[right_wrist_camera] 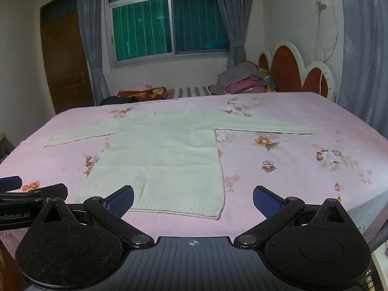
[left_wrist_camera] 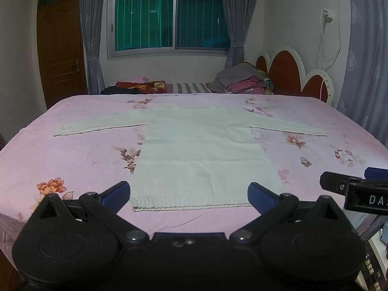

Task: Fold small clothes

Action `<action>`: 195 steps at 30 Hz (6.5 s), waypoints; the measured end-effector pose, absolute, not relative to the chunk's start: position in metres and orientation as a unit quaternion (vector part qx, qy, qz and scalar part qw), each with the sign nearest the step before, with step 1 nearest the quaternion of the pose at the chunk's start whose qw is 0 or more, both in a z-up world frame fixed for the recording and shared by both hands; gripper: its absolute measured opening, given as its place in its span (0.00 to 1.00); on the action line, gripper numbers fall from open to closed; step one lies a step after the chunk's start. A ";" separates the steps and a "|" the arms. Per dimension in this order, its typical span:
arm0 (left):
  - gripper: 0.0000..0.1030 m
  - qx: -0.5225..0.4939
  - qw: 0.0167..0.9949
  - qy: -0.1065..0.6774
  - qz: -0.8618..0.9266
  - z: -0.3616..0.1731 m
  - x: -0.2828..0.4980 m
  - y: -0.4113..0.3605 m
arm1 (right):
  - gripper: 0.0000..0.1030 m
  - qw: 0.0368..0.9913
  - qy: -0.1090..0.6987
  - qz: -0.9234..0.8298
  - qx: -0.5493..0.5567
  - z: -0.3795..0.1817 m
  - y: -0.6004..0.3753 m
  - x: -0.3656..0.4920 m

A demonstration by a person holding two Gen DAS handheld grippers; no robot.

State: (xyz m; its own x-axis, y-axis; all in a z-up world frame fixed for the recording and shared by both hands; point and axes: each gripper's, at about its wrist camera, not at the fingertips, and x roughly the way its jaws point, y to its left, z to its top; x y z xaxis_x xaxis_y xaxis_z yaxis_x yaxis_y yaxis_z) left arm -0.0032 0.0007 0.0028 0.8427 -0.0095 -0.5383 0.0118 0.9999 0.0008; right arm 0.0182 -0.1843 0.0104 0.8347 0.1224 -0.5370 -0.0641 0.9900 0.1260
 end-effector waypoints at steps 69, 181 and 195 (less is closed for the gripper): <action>1.00 -0.008 0.962 0.274 -0.002 0.006 -0.008 0.009 | 1.00 0.959 0.275 0.050 0.047 0.019 -0.179 0.016; 1.00 -0.015 0.915 0.403 -0.017 -0.083 0.461 -0.162 | 0.04 0.853 0.328 -0.205 0.352 -0.166 -0.588 0.445; 1.00 -0.069 0.909 0.410 0.039 -0.099 0.434 -0.005 | 0.04 0.915 0.315 -0.093 0.235 -0.090 -0.435 0.473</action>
State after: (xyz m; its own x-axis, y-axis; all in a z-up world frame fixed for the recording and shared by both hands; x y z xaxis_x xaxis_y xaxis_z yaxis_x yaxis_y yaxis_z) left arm 0.4345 -0.0053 -0.0988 0.6607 0.0137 -0.7505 -0.1269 0.9875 -0.0937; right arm 0.4734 -0.4348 -0.0903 0.7847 -0.0236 -0.6194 0.3186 0.8725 0.3704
